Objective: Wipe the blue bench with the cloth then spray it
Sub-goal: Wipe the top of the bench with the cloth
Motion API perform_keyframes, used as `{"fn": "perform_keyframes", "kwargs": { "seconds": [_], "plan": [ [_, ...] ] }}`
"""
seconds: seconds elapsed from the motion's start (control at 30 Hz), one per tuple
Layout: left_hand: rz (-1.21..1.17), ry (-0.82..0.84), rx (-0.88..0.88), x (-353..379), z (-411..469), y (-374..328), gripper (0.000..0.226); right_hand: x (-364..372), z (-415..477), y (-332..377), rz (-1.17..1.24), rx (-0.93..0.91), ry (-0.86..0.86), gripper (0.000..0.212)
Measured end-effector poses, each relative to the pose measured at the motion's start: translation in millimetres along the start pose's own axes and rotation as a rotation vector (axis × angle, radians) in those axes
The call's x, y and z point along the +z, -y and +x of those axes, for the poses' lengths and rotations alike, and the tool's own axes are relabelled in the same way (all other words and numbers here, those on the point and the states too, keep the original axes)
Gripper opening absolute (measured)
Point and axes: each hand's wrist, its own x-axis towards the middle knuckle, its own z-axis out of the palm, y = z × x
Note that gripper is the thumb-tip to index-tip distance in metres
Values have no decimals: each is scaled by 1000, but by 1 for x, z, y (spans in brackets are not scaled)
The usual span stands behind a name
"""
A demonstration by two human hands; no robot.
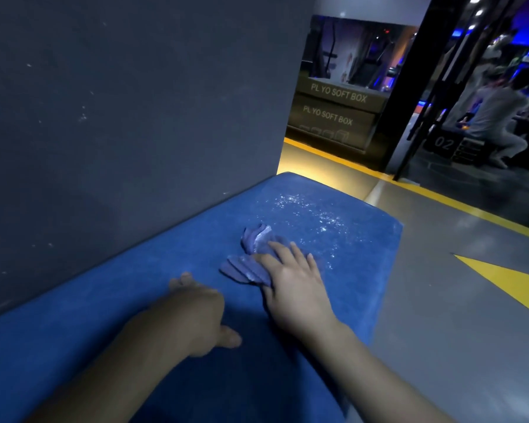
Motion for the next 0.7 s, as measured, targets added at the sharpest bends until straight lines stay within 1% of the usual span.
{"fn": "perform_keyframes", "kwargs": {
  "seconds": [0.1, 0.17, 0.23, 0.3, 0.37, 0.43, 0.53, 0.63, 0.7],
  "plan": [
    [-28, -20, -79, -4, 6, -13, 74, -8, 16, -38, -39, 12, -19, 45],
    [-60, -62, -191, -5, 16, -29, 87, -10, 27, -59, -45, 1, -19, 44],
    [-76, -144, -235, -4, 29, -51, 95, -13, 36, -77, -47, -5, -22, 43],
    [-120, -254, -158, -3, 43, -72, 100, -15, 45, -94, -45, 4, -27, 43],
    [-181, -298, -70, -2, 56, -88, 105, -19, 54, -112, -54, 20, -27, 42],
    [-195, -270, -48, -1, 66, -98, 107, -22, 62, -129, -61, 45, -29, 42],
    [-165, -230, -77, 2, 74, -103, 110, -22, 70, -145, -61, 70, -54, 42],
    [-182, -169, -89, -5, 75, -104, 111, -20, 70, -146, -69, 83, -81, 42],
    [-162, -137, -101, -11, 76, -107, 111, -19, 68, -142, -67, 56, -74, 42]
  ]
}}
